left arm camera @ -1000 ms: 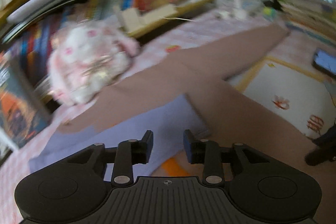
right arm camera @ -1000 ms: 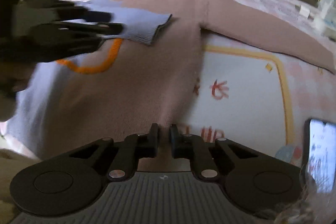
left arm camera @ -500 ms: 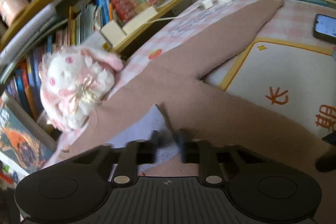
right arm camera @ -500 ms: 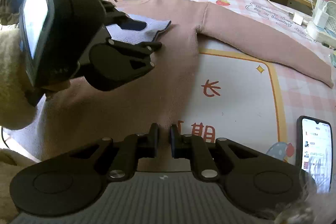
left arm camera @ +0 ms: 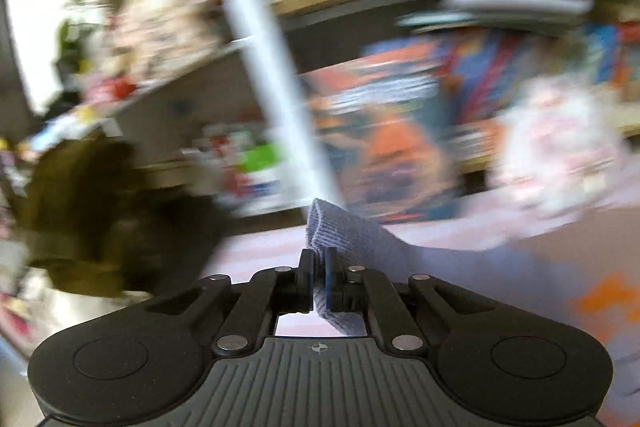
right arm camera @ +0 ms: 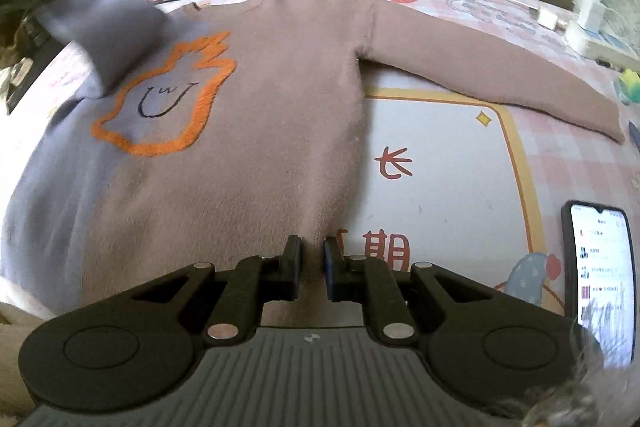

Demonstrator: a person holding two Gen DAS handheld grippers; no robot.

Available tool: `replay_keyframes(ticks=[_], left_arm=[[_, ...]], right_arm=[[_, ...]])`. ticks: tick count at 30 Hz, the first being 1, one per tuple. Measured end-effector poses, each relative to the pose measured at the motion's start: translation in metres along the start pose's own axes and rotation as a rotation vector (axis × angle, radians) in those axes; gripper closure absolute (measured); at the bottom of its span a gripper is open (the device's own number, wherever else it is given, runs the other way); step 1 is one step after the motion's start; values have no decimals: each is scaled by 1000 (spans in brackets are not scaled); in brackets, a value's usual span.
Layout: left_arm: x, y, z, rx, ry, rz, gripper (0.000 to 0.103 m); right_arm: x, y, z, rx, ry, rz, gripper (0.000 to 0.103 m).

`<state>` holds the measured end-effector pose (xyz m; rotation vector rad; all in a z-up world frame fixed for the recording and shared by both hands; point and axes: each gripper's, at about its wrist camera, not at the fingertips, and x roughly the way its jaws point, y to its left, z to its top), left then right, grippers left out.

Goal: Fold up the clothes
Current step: 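Lay the sweater flat on the mat and open both grippers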

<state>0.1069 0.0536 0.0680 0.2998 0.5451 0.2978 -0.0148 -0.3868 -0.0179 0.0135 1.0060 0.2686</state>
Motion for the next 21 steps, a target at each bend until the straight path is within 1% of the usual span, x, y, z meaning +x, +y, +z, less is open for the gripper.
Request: replay_keyframes(ticks=[4, 9, 13, 15, 18, 19, 20, 21], left_arm=[[24, 43, -14, 25, 35, 87, 98], [41, 71, -33, 11, 74, 130, 98], [47, 91, -49, -1, 101, 146, 97], [50, 100, -57, -7, 132, 156, 91], [45, 106, -68, -13, 172, 206, 89], [37, 105, -71, -29, 167, 213, 82], [25, 101, -74, -62, 158, 172, 74], [11, 96, -79, -99, 149, 115, 72]], right_arm=[[1, 6, 3, 14, 6, -38, 91], [5, 11, 2, 37, 8, -82, 91], [6, 17, 2, 48, 8, -122, 91], [6, 20, 3, 46, 8, -141, 91], [7, 23, 3, 46, 8, -161, 91], [7, 24, 3, 49, 7, -165, 91], [7, 24, 2, 54, 4, -167, 91], [7, 24, 2, 58, 2, -169, 91]])
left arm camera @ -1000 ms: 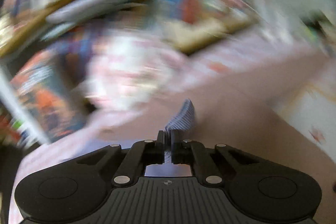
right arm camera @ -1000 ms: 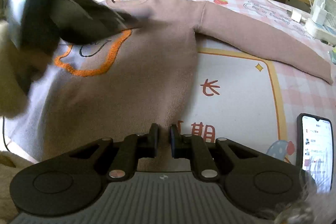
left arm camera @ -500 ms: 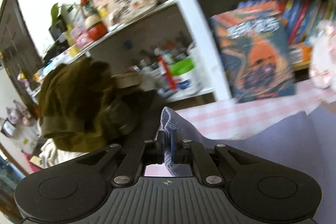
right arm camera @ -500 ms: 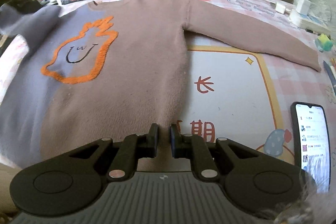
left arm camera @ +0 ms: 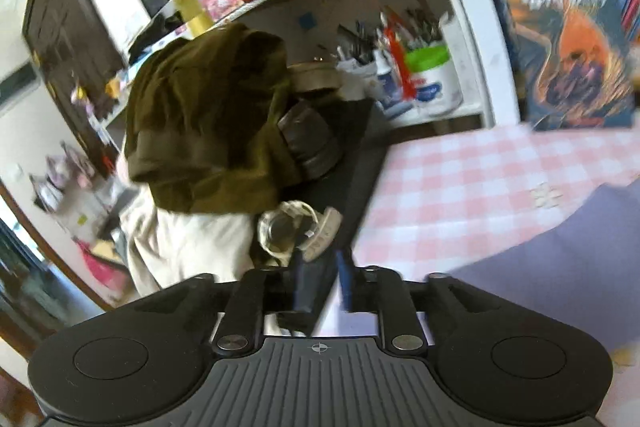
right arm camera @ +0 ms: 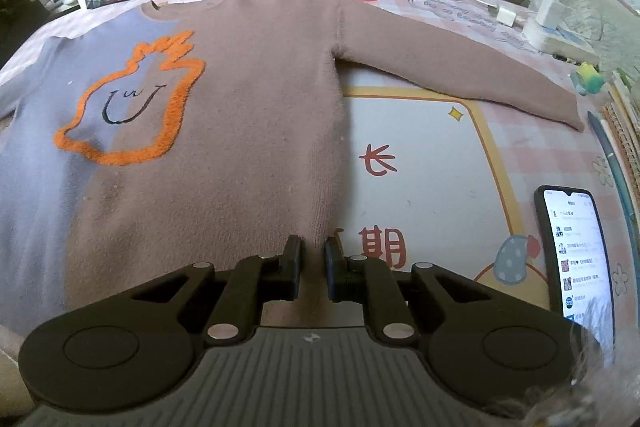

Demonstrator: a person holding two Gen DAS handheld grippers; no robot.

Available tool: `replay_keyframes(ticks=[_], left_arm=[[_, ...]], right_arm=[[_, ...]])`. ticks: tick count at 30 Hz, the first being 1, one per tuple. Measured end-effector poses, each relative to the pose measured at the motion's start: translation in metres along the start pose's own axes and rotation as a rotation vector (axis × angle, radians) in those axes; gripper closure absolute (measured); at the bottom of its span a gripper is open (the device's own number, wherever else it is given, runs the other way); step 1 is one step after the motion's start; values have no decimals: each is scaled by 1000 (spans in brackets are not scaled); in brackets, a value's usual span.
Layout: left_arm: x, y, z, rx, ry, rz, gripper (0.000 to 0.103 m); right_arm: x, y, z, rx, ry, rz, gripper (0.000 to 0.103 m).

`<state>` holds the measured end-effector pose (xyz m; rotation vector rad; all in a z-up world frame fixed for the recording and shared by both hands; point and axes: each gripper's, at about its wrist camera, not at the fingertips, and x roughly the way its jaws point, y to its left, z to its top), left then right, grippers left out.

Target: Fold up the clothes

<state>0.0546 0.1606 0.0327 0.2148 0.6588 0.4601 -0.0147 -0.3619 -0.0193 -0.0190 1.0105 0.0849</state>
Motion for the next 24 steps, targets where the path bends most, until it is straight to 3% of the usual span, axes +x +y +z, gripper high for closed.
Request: replay_keyframes(ticks=[2, 5, 6, 8, 12, 15, 16, 17, 20, 24], left_arm=[[-27, -21, -19, -48, 24, -196, 63], [-57, -61, -55, -122, 126, -528, 58], [-61, -73, -66, -145, 168, -604, 58], [-67, -94, -82, -153, 237, -684, 58], [-70, -110, -94, -160, 289, -704, 58], [-67, -112, -97, -167, 314, -692, 67], [-65, -112, -96, -165, 319, -688, 89], [-63, -113, -95, -163, 323, -684, 99], [-56, -114, -91, -153, 327, -669, 99], [-47, -117, -83, -135, 319, -643, 100]], right_arm=[[0, 0, 0, 10, -4, -4, 89], [-1, -2, -2, 43, -13, -8, 86], [-2, -3, -4, 58, -18, -11, 86], [-4, -5, -7, 89, -28, -17, 84], [-10, -9, -17, 140, -34, -12, 81], [-15, -9, -25, 152, -27, -2, 81], [-16, -8, -27, 158, -25, 3, 80], [-17, -8, -29, 164, -25, 9, 80], [-18, -4, -33, 162, -30, 34, 89], [-18, 2, -35, 144, -36, 67, 90]])
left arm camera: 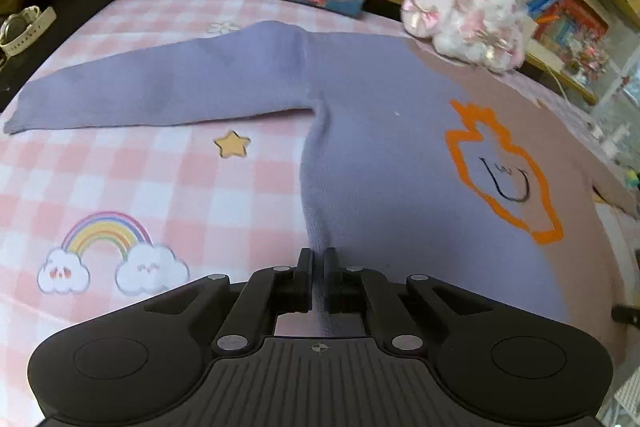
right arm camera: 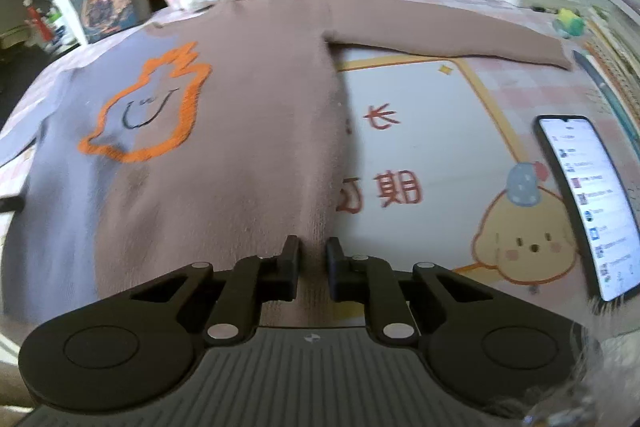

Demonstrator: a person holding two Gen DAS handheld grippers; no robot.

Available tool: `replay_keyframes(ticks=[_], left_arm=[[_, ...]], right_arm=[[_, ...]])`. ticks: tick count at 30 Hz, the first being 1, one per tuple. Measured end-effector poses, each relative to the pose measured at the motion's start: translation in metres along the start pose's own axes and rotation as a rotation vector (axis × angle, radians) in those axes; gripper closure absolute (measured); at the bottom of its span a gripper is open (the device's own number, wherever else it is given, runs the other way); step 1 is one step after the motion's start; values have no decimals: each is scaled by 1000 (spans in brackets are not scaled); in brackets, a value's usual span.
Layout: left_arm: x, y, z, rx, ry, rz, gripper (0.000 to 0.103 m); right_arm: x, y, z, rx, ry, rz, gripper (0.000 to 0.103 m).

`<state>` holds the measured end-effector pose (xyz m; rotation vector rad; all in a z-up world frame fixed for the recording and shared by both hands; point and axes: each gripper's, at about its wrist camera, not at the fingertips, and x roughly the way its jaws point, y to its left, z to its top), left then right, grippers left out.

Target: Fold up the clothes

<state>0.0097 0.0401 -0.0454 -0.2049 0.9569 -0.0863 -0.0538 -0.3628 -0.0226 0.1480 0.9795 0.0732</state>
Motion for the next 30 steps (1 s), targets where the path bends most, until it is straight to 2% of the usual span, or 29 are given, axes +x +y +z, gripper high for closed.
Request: replay_keyframes(ticks=[4, 10, 20, 22, 24, 25, 27, 28, 29, 30], left_arm=[[-4, -7, -6, 49, 9, 7, 100], [-4, -6, -7, 57, 7, 0, 99], [-8, -12, -11, 118, -28, 21, 96], [-11, -13, -11, 130, -31, 27, 94], [-21, -16, -14, 149, -66, 31, 92], [-27, -18, -15, 159, -86, 33, 87], [-36, -20, -18, 151, -117, 28, 75], [-39, -21, -20, 144, -131, 20, 64], [-42, -23, -22, 138, -147, 13, 58], [-45, -25, -24, 139, -165, 8, 50]], right_arm=[[0, 0, 0, 1, -7, -9, 91], [-1, -2, -2, -1, -5, -17, 91], [-3, 1, -8, 30, -39, -43, 89], [-3, 3, -8, 36, -41, -67, 86], [-5, 6, -6, 48, -47, -104, 78], [-9, 10, -5, 46, -63, -117, 75], [-17, 18, -3, 40, -108, -137, 56], [-21, 22, -2, 46, -131, -148, 53], [-24, 27, -1, 53, -152, -156, 49], [-28, 31, -2, 62, -171, -162, 39]])
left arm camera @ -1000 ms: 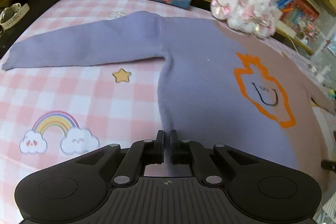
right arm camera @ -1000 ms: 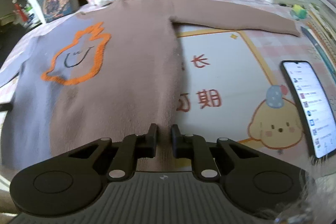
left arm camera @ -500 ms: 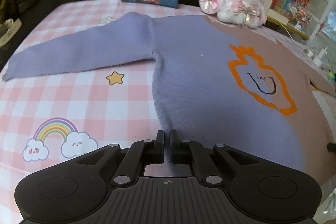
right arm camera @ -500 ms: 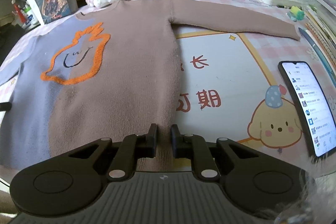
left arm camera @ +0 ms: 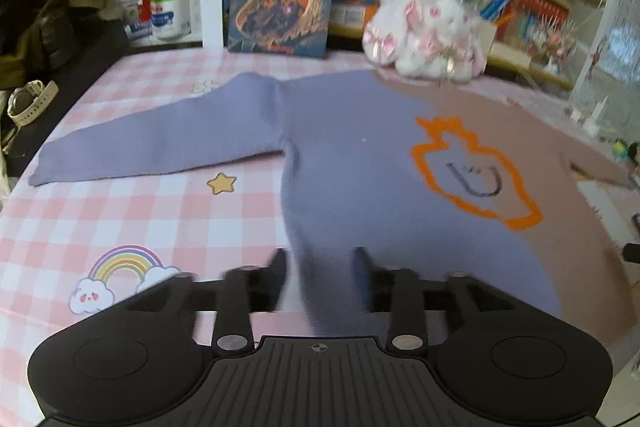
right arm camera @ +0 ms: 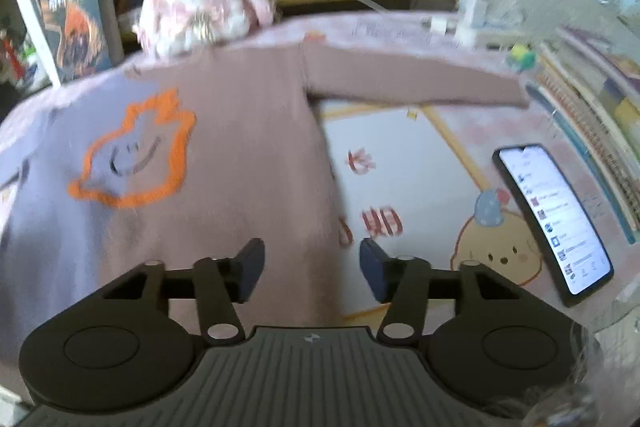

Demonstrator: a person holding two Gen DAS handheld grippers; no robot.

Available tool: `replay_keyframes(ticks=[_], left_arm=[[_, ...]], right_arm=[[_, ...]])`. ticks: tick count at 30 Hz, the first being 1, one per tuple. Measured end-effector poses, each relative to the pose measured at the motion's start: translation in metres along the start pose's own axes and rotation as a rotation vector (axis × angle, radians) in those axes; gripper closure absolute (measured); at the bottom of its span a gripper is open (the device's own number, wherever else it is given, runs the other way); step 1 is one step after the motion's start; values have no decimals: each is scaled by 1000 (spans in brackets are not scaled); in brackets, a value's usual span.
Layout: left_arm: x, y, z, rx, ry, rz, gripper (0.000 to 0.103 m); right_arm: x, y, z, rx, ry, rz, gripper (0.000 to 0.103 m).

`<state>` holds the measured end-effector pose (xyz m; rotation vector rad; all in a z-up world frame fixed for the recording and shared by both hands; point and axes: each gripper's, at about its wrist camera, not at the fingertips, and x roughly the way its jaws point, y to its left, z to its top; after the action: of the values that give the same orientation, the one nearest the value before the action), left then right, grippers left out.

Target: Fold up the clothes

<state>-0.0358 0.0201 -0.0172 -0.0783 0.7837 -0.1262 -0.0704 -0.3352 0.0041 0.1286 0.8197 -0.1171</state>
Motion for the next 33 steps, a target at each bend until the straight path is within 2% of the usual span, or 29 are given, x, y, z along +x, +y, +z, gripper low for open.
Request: replay_keyframes(ticks=[2, 3, 6, 9, 14, 18, 25, 30, 33], left_arm=[[-6, -4, -4, 13, -34, 3, 38], [-9, -5, -6, 18, -47, 6, 36], [-14, -6, -13, 30, -65, 8, 34], [-17, -8, -19, 42, -64, 4, 34], [-23, -11, -23, 46, -73, 14, 32], [-26, -17, -23, 37, -88, 30, 31], [-35, -45, -28, 43, -148, 91, 31], [-43, -65, -32, 64, -167, 100, 31], [-49, -71, -34, 61, -176, 109, 27]], right_arm=[[-8, 8, -1, 12, -40, -14, 28], [-13, 14, -4, 8, -64, -22, 20], [-24, 30, -16, -30, -128, -56, 11], [-28, 42, -29, -57, -135, -56, 6], [-27, 56, -41, -83, -93, -21, 6], [-26, 58, -39, -109, -105, -3, 5], [-24, 40, -35, -115, -114, 16, 5], [-24, 27, -34, -120, -108, 45, 5], [-24, 21, -37, -127, -99, 63, 5]])
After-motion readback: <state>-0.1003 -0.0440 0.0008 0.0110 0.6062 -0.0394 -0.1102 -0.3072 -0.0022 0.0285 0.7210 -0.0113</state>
